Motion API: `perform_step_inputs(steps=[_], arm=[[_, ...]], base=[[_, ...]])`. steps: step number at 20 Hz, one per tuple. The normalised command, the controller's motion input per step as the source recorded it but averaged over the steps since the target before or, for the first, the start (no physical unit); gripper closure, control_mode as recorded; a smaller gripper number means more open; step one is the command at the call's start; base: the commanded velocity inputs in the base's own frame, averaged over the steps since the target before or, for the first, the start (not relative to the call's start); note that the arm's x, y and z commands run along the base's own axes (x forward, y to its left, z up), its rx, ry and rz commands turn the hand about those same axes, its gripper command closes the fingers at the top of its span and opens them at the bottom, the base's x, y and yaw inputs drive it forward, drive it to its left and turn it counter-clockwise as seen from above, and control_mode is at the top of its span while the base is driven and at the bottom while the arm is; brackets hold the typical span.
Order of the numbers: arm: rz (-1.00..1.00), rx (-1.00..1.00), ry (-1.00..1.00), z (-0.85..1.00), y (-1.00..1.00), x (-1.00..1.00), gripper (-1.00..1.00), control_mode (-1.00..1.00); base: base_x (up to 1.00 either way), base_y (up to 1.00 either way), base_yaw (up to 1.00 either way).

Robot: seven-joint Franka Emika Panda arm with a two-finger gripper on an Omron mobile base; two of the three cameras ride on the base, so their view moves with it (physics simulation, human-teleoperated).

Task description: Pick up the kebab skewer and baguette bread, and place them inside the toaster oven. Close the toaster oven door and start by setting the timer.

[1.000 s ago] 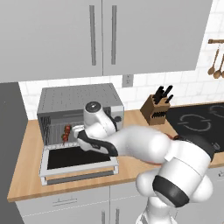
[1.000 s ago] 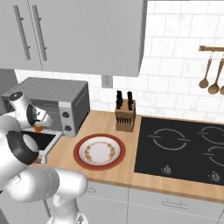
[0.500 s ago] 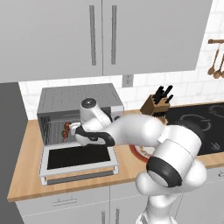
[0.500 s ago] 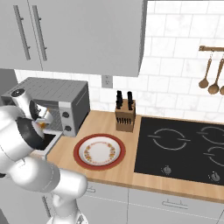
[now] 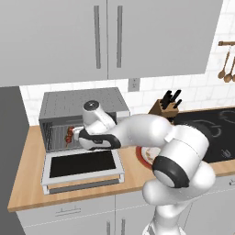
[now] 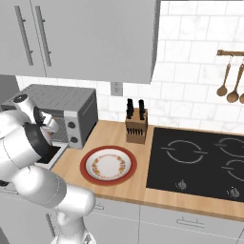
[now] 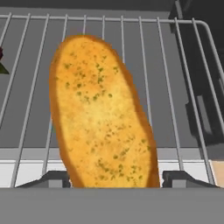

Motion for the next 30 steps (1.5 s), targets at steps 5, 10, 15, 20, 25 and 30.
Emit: perform_step_inputs(steps=[5, 10, 15, 20, 25, 30], arm=[[0.00, 0.00, 0.00, 0.00, 0.00, -0.21, -1.00, -1.00], [0.00, 0.00, -0.01, 0.08, 0.00, -0.31, -1.00, -1.00], [-0.05, 0.01, -0.01, 0.21, -0.01, -0.69, -1.00, -1.00], [-0.20, 0.02, 0.00, -0.08, 0.00, -0.54, -1.00, -1.00], [-0.29, 0.02, 0.00, -0.19, 0.00, -0.06, -1.00, -1.00], [-0.25, 0.06, 0.00, -0.20, 0.19, 0.05, -1.00, -1.00]], base=[[0.00, 0.00, 0.00], [0.00, 0.00, 0.00], [0.00, 0.00, 0.00], [0.00, 0.00, 0.00], [0.00, 0.00, 0.00], [0.00, 0.00, 0.00]])
